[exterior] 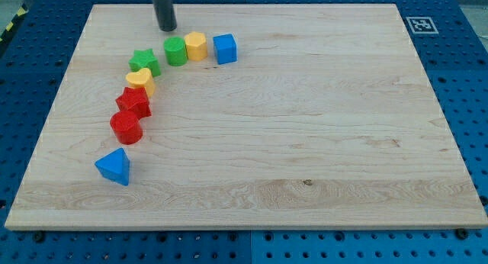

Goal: Adjust the yellow hexagon and blue cube

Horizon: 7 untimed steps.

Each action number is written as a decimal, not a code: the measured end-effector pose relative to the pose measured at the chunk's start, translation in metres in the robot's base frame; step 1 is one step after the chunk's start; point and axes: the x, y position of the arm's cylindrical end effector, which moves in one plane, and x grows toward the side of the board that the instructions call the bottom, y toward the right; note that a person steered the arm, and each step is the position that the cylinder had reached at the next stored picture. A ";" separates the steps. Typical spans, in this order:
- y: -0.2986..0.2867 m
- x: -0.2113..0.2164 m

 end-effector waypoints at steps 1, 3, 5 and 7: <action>0.042 0.007; 0.104 0.022; 0.098 0.028; 0.098 0.050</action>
